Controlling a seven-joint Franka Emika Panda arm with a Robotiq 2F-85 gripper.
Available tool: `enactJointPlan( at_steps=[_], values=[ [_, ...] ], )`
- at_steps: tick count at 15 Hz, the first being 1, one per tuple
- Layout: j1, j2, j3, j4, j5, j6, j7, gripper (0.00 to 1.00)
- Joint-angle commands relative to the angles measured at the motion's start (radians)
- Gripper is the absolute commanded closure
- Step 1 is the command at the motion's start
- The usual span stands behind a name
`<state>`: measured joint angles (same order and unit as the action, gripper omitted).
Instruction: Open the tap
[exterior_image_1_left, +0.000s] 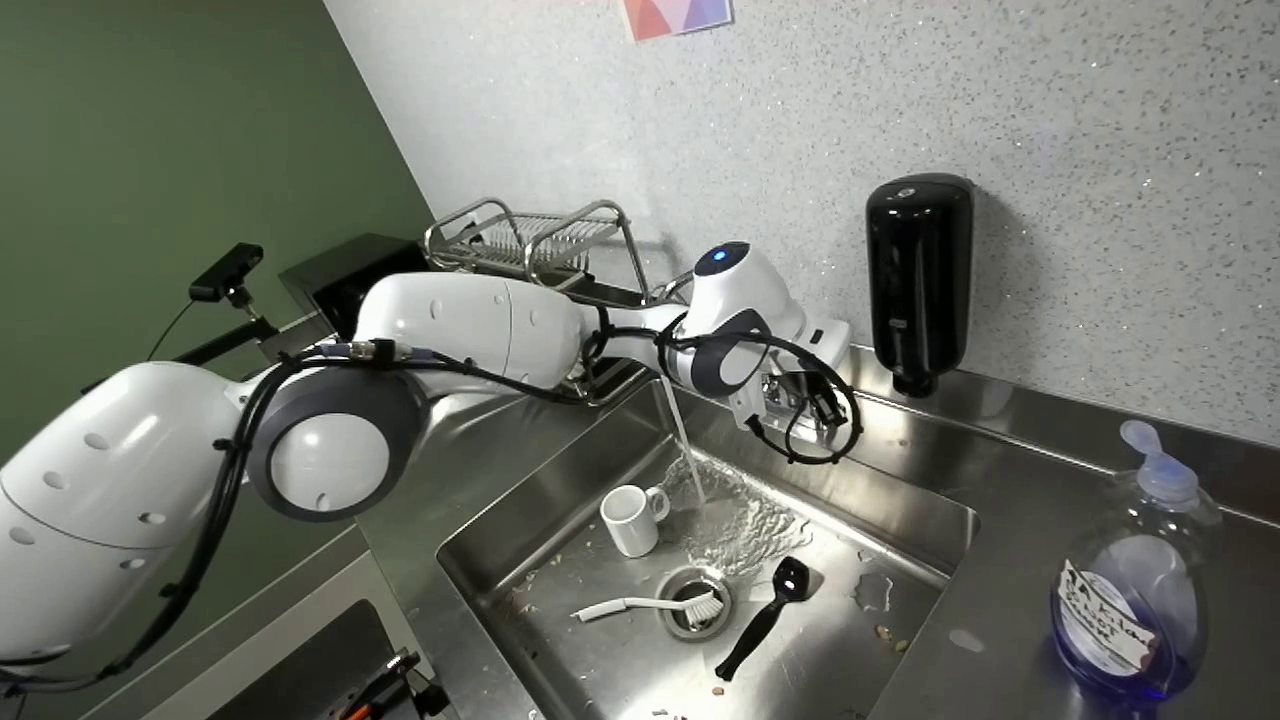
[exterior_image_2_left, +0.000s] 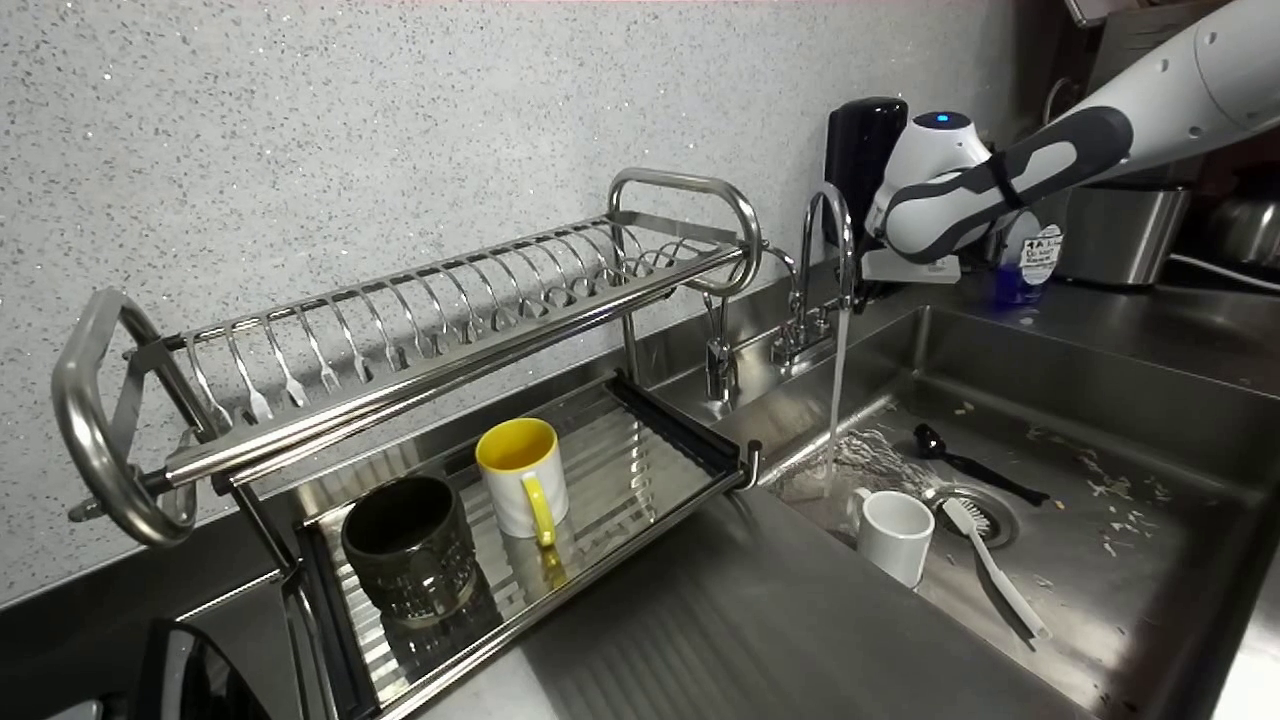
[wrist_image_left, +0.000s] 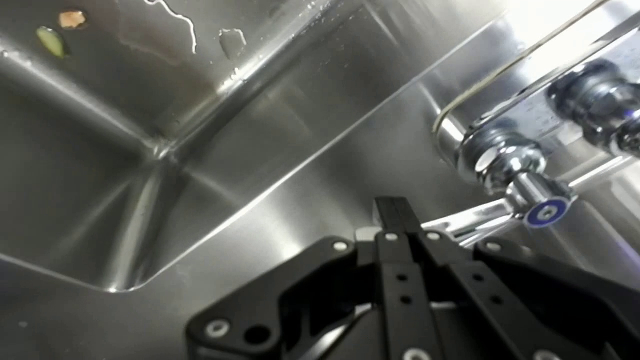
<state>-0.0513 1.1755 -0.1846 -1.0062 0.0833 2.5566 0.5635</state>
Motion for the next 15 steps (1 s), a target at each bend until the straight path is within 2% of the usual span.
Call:
enactJointPlan(
  at_steps=[1, 8, 12, 15],
  values=[
    [-0.056, -0.125, 0.040, -0.094, 0.017, -0.082, -0.132, 1.00],
    [-0.186, -0.365, 0.201, -0.300, 0.070, -0.231, -0.522, 1.00],
    [-0.193, -0.488, 0.188, -0.428, 0.082, -0.317, -0.584, 1.00],
    [-0.177, -0.557, 0.161, -0.510, 0.065, -0.339, -0.570, 1.00]
  ],
)
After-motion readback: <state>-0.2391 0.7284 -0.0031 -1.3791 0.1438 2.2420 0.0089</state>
